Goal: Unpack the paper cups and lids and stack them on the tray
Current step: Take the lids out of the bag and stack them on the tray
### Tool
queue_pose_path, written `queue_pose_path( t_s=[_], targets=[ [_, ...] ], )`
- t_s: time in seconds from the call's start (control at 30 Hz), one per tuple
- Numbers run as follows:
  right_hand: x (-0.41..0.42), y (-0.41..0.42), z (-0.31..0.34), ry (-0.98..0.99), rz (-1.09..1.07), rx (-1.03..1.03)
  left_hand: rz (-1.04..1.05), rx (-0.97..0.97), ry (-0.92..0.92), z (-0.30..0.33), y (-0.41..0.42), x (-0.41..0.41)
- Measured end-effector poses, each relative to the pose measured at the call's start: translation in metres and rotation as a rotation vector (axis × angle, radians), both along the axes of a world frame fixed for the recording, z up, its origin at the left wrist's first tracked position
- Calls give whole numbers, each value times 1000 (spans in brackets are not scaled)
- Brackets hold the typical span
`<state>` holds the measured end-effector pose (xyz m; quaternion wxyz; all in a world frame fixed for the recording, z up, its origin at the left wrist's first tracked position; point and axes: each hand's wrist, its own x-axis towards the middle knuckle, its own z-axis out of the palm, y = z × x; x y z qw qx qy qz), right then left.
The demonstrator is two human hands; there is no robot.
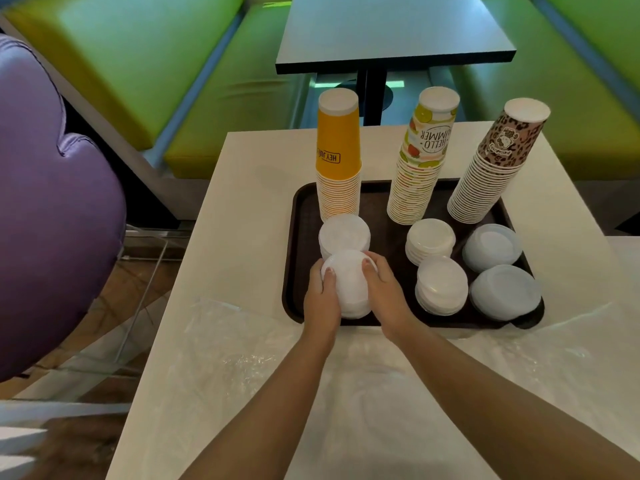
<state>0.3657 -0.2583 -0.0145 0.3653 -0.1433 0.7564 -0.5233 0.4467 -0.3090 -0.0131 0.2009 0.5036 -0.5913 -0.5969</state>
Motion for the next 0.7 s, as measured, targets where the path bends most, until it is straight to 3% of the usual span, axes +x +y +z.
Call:
queue_pose_path(
  t_s=[0.2, 0.4, 0.57, 0.7],
  targets=[
    [-2, 7, -1, -51, -43, -29, -48, -106, -74, 0, 3, 6],
    [-3, 16, 6, -113, -123, -157, -396, -755, -310, 4, 6, 14],
    [3, 33, 0, 26, -83, -239, -596, -772, -481, 9, -8, 5],
    [7, 45, -11, 184, 76, -179, -605, -734, -468, 15, -17, 1]
  ],
)
